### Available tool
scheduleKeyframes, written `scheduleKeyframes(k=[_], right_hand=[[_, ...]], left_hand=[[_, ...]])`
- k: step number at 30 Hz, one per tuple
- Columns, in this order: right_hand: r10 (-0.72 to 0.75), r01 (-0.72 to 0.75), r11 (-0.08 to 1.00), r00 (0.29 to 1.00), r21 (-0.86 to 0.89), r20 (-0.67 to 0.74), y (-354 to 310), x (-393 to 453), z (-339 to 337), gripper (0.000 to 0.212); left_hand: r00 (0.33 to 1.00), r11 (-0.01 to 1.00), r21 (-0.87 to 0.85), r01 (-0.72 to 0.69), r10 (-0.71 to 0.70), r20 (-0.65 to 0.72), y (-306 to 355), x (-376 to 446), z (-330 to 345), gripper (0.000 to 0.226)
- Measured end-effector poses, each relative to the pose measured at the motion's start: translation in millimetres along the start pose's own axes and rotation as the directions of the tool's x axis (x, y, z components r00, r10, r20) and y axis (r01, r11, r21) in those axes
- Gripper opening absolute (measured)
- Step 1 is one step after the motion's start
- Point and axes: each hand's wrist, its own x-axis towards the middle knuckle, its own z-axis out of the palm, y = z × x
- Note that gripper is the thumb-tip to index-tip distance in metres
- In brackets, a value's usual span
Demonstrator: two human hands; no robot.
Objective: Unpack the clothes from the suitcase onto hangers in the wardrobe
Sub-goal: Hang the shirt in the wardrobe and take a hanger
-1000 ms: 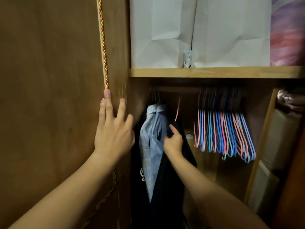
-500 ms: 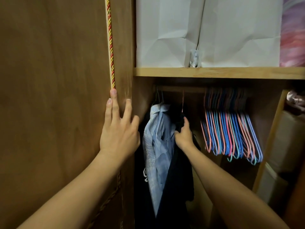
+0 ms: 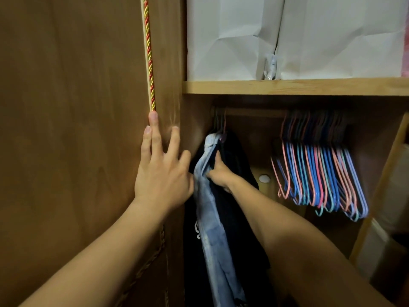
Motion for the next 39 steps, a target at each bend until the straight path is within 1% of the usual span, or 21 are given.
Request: scheduleKeyframes(k=[2,4,6,7,8,9,10,11,12,13,14,15,16,20,22,24,29,32,35,39], right_hand=[[0.004,-0.004,0.997,1.0,-0.074,-0.001,6,-13,-12,0.096],[-0.003,0.009,0.973,1.0,-0.232,0.027,8,-37,-22,0.081],[-0.031,0.072,0.905,0.994,-0.418,0.105,16,-62,-32,0.063],[-0.075,0.114,0.85,0.993,-0.514,0.095,23,-75,-38,0.055],[-0.16,0.133,0.771,0.987,-0.622,0.012,29,-87,-48,0.045],[-0.285,0.106,0.663,0.951,-0.741,-0.12,31,-95,-60,0.036],[-0.398,0.01,0.524,0.887,-0.851,-0.234,34,-100,-74,0.029],[-0.458,-0.121,0.399,0.832,-0.909,-0.312,32,-106,-89,0.026],[-0.453,-0.237,0.327,0.811,-0.915,-0.371,30,-111,-104,0.028],[-0.4,-0.332,0.283,0.812,-0.9,-0.426,27,-116,-117,0.032],[-0.335,-0.392,0.254,0.822,-0.884,-0.461,27,-118,-126,0.036],[-0.275,-0.418,0.236,0.837,-0.877,-0.473,29,-118,-132,0.04],[-0.247,-0.42,0.229,0.847,-0.878,-0.47,32,-118,-136,0.04],[-0.276,-0.378,0.257,0.853,-0.89,-0.442,38,-115,-138,0.036],[-0.242,-0.385,0.282,0.858,-0.879,-0.454,35,-115,-140,0.04],[-0.204,-0.408,0.282,0.859,-0.868,-0.47,34,-116,-139,0.041],[-0.201,-0.417,0.243,0.862,-0.876,-0.466,42,-117,-143,0.028],[-0.209,-0.408,0.206,0.87,-0.889,-0.447,44,-118,-142,0.029],[-0.196,-0.431,0.152,0.869,-0.889,-0.454,44,-120,-140,0.031],[-0.208,-0.419,0.133,0.874,-0.898,-0.439,47,-122,-144,0.035]], left_hand=[[1.0,1.0,0.01,0.006,-0.006,0.006,0,0,0,0.036],[1.0,1.0,0.013,0.009,-0.009,0.009,0,-1,0,0.036],[1.0,1.0,0.015,0.004,-0.004,0.001,0,-1,-1,0.034],[1.0,1.0,0.016,0.002,-0.002,-0.002,0,-1,0,0.034],[1.0,1.0,0.012,0.002,-0.002,-0.006,0,-2,-1,0.033],[1.0,1.0,0.007,0.006,-0.006,-0.011,0,-2,0,0.032],[1.0,1.0,-0.001,0.011,-0.011,-0.017,0,-2,-1,0.031],[1.0,1.0,-0.008,0.013,-0.013,-0.022,0,-2,-1,0.031],[1.0,1.0,-0.014,0.013,-0.013,-0.024,0,-2,-1,0.03],[1.0,1.0,-0.017,0.01,-0.011,-0.025,0,-2,-1,0.03],[1.0,1.0,-0.02,0.006,-0.006,-0.024,-1,-2,-2,0.03],[1.0,1.0,-0.022,0.002,-0.003,-0.023,-1,-3,-2,0.029],[1.0,1.0,-0.025,-0.001,0.001,-0.022,-2,-3,-3,0.028],[1.0,1.0,-0.025,-0.019,0.019,-0.003,-4,-5,-3,0.024],[1.0,0.999,-0.024,-0.03,0.03,0.003,-5,-5,-3,0.023],[0.999,0.999,-0.03,-0.038,0.039,0.005,-7,-6,-4,0.022],[0.999,0.999,-0.031,-0.041,0.042,0.026,-8,-7,-6,0.022],[0.998,0.999,-0.03,-0.044,0.045,0.034,-8,-8,-7,0.023],[0.998,0.998,-0.032,-0.048,0.049,0.038,-8,-7,-8,0.024],[0.997,0.998,-0.031,-0.057,0.058,0.044,-9,-7,-8,0.023]])
